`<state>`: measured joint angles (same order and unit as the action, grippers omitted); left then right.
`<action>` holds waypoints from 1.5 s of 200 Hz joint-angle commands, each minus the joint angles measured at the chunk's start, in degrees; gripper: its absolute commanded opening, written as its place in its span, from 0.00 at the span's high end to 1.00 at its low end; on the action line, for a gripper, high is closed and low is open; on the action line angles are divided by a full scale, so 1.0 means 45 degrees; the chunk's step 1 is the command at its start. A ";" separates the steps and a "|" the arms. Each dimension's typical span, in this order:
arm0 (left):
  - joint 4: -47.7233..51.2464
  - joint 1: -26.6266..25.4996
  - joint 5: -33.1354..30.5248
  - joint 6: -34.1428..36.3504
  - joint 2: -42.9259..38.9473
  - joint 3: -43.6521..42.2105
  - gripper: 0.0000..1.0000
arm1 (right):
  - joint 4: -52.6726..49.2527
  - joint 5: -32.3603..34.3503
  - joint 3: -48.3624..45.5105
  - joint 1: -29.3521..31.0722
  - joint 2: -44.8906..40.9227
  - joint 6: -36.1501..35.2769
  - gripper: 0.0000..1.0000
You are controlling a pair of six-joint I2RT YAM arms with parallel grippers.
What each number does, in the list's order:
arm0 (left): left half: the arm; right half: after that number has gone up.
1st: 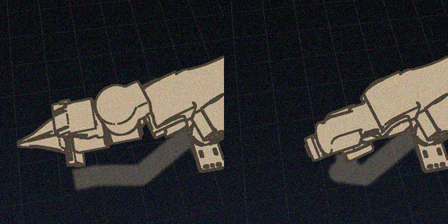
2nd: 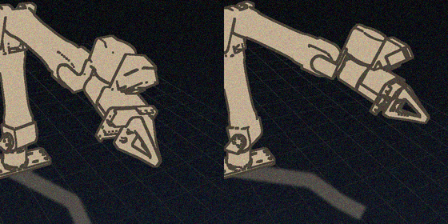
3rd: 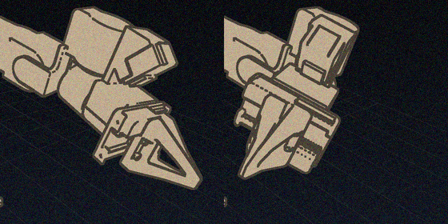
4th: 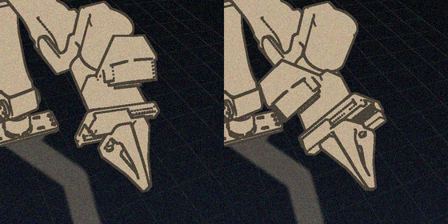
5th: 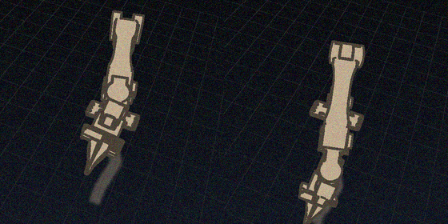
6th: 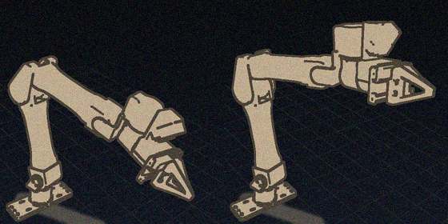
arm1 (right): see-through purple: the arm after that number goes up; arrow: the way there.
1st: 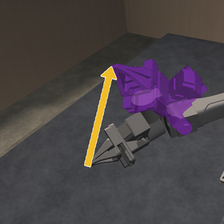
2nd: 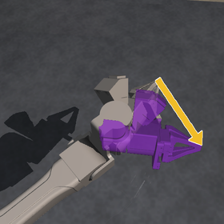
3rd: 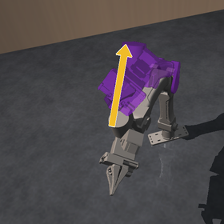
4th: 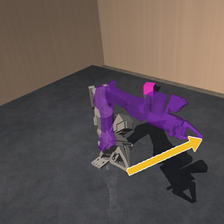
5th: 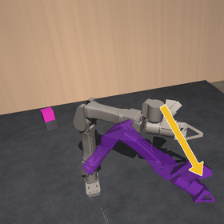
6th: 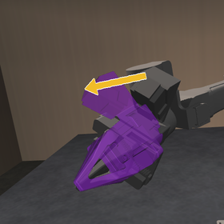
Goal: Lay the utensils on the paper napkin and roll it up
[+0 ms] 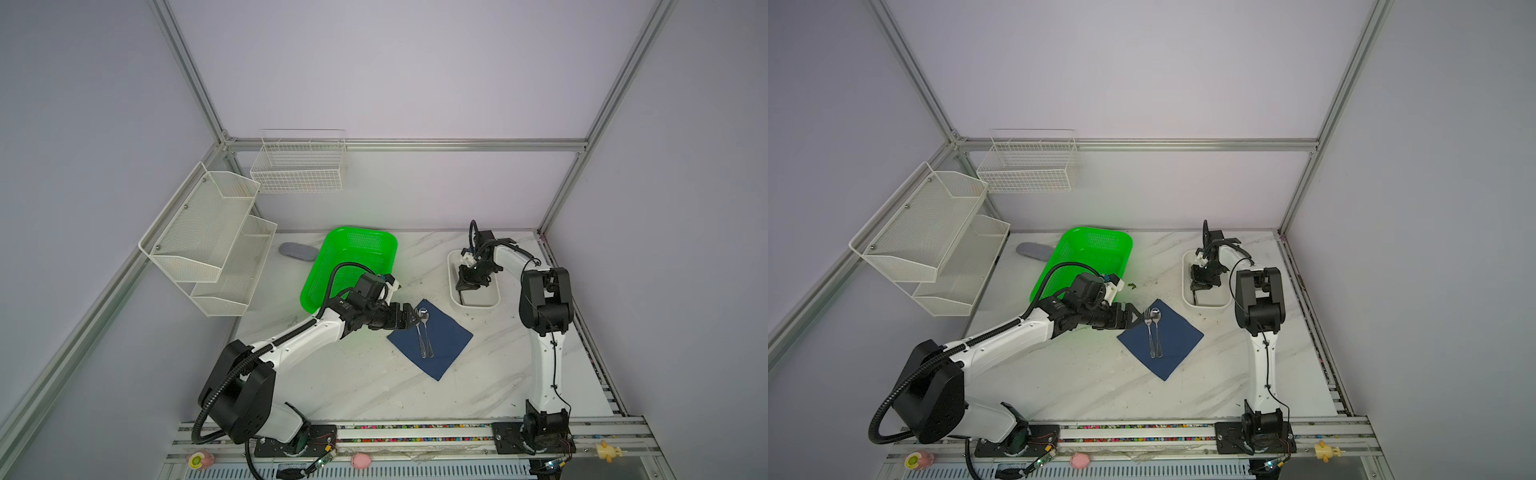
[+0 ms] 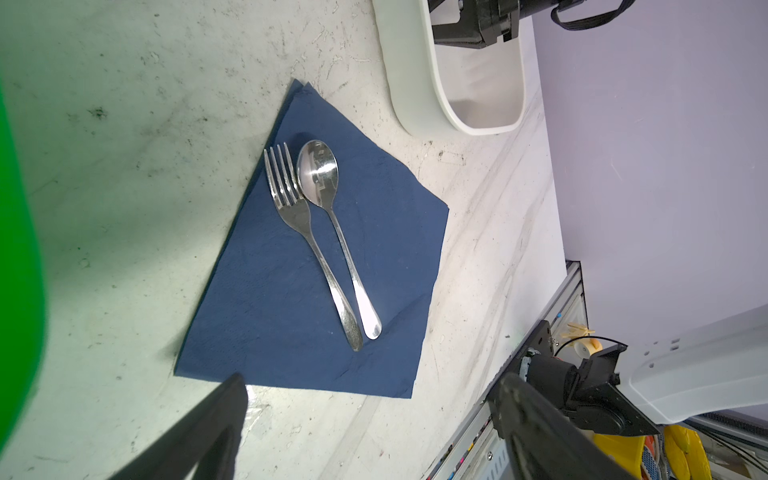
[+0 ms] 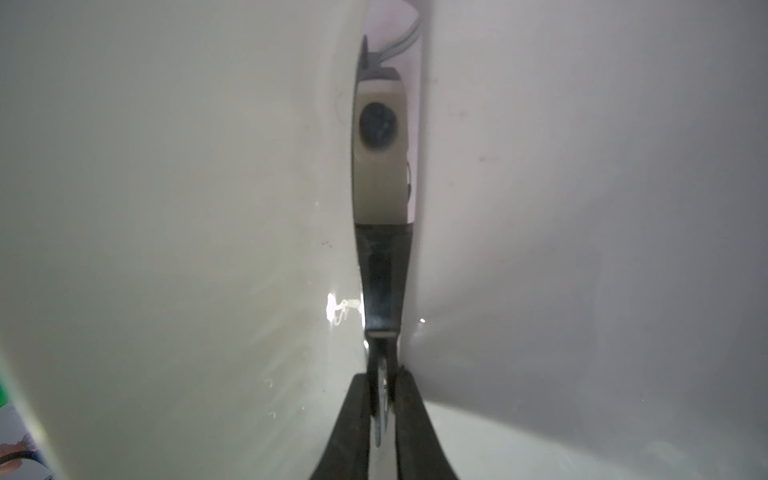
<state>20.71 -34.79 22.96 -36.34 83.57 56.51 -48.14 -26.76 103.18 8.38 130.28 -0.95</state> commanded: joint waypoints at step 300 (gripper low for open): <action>0.0330 -0.0219 0.0214 0.0008 0.0620 0.1443 0.07 | 0.5610 0.1180 -0.2908 -0.0066 -0.1146 0.3664 0.79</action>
<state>22.20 -35.40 23.40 -36.38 86.26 56.80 -23.16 -21.45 90.48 9.04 124.53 13.67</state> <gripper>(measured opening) 0.934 0.201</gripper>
